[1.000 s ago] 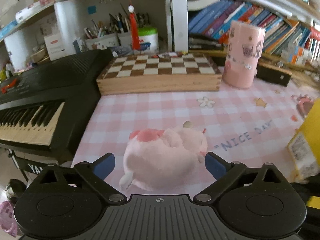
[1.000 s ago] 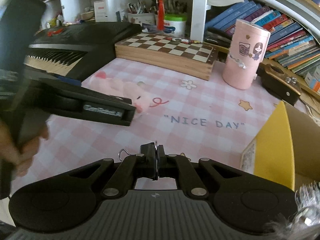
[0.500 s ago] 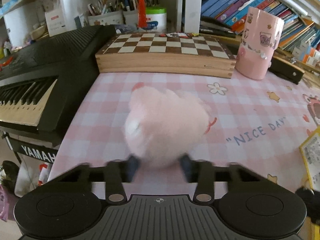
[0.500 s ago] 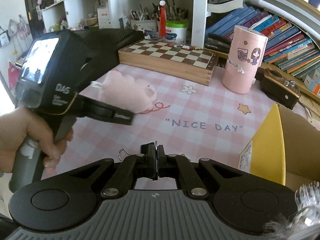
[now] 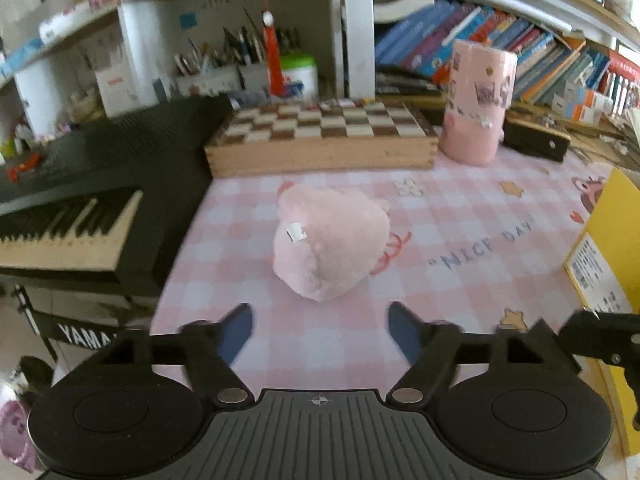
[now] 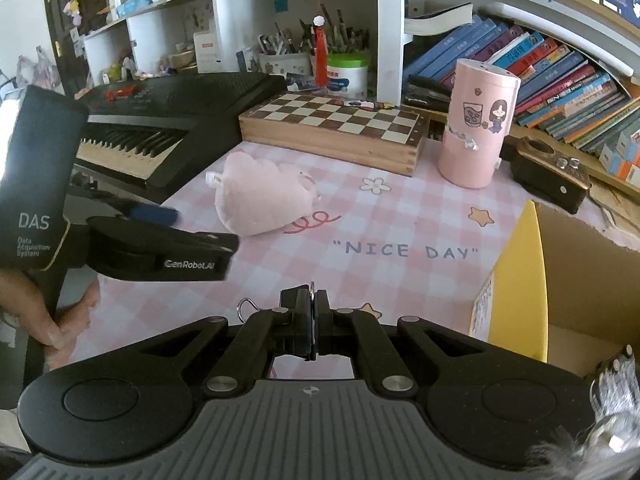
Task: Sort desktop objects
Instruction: 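Lift and carry the pig and binder clip with both tools toward the yellow box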
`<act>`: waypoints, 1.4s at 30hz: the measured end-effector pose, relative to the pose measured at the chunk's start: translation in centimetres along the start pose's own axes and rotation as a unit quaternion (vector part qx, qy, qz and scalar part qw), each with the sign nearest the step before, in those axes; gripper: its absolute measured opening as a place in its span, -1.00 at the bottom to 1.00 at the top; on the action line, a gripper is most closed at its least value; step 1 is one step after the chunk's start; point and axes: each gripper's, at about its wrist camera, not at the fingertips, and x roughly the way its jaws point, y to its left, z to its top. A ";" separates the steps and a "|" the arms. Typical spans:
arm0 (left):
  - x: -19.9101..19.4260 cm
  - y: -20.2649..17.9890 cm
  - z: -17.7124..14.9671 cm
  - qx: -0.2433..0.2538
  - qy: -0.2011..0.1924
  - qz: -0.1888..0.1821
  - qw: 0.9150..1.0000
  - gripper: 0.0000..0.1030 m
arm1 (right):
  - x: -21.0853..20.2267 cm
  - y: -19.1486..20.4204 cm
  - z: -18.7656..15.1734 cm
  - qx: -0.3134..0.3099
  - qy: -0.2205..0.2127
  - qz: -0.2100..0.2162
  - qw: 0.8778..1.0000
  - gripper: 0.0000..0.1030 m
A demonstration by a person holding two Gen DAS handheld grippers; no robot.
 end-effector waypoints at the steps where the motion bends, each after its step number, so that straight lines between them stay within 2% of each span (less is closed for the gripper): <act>1: 0.1 0.0 0.1 0.003 -0.003 -0.002 1.000 0.54 | -0.1 0.0 0.0 0.001 0.001 0.001 1.000 -0.97; 3: 0.8 0.0 0.4 0.013 0.000 -0.008 1.000 0.67 | -0.1 0.0 -0.1 0.002 0.004 0.005 1.000 -0.97; 7: 2.9 -0.5 0.9 0.031 0.007 0.012 0.999 0.67 | 0.0 -0.1 -0.1 -0.005 0.009 0.012 1.000 -0.97; 10: 4.3 -0.9 1.7 0.028 0.004 0.029 0.999 0.68 | -0.1 -0.3 -0.1 -0.011 0.009 0.014 1.000 -0.97; 17: 6.7 -1.6 2.7 0.029 -0.006 0.040 0.999 0.67 | -0.1 -1.1 -0.1 -0.015 0.017 0.006 1.000 -0.97; 21: 6.9 -1.9 2.6 0.030 -0.011 0.036 0.999 0.24 | -0.7 -1.4 -0.1 -0.018 0.009 -0.003 1.000 -0.97; 22: 6.7 -2.0 2.6 0.028 -0.010 0.035 0.999 0.21 | -0.9 -1.5 -0.2 -0.015 0.007 -0.006 1.000 -0.97; 25: 5.0 -2.0 2.4 0.017 -0.012 0.024 1.000 0.14 | -1.4 -1.8 -0.3 -0.004 0.002 -0.012 1.000 -0.97; 32: -3.1 -0.6 0.8 -0.044 -0.045 -0.020 0.998 0.14 | -3.2 -1.8 -0.4 0.026 -0.018 -0.020 0.999 -0.97; 37: -7.8 0.3 -1.0 -0.050 -0.043 -0.049 0.997 0.16 | -5.1 -1.1 -0.7 0.042 -0.031 -0.026 0.998 -0.97; 42: -11.6 0.7 -2.6 -0.062 -0.059 -0.068 0.994 0.16 | -6.9 0.5 -1.4 0.046 -0.037 -0.026 0.998 -0.97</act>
